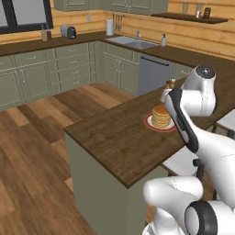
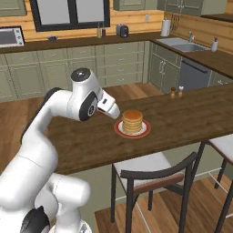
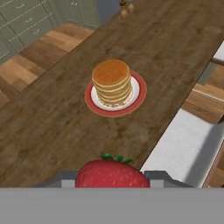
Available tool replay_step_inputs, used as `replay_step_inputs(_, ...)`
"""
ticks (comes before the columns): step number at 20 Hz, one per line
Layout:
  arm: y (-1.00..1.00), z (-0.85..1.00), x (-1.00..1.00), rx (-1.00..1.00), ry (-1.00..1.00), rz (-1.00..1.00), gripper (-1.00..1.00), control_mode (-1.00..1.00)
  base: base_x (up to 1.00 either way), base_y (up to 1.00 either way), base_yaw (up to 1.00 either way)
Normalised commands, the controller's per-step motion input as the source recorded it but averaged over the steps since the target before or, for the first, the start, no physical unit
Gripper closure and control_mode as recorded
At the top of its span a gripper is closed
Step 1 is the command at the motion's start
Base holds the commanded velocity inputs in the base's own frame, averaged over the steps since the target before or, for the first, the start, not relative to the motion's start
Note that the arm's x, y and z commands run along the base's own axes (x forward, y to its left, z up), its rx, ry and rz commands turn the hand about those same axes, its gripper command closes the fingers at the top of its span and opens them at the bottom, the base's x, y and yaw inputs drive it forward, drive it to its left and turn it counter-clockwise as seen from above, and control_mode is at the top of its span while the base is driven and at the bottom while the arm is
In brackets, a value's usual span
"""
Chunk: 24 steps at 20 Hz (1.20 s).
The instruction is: Take the strawberry from the fridge and place it on top of the pancake, located on the dining counter.
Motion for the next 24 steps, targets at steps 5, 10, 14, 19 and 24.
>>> replay_step_inputs(5,-0.16,-0.17,0.61,0.00,0.19,0.00,1.00,-1.00,0.00,0.00,0.00)
replay_step_inputs(10,-0.20,-0.16,0.49,0.00,0.18,0.00,1.00,-1.00,0.00,0.00,0.00)
replay_step_inputs(14,-0.18,-0.20,0.40,0.00,0.12,0.00,1.00,-1.00,0.00,0.00,0.00)
replay_step_inputs(19,-0.13,-0.25,0.36,0.00,0.07,0.00,1.00,-1.00,0.00,0.00,0.00)
replay_step_inputs(24,-0.16,-0.35,0.32,0.01,0.00,0.00,1.00,-1.00,0.00,0.00,0.00)
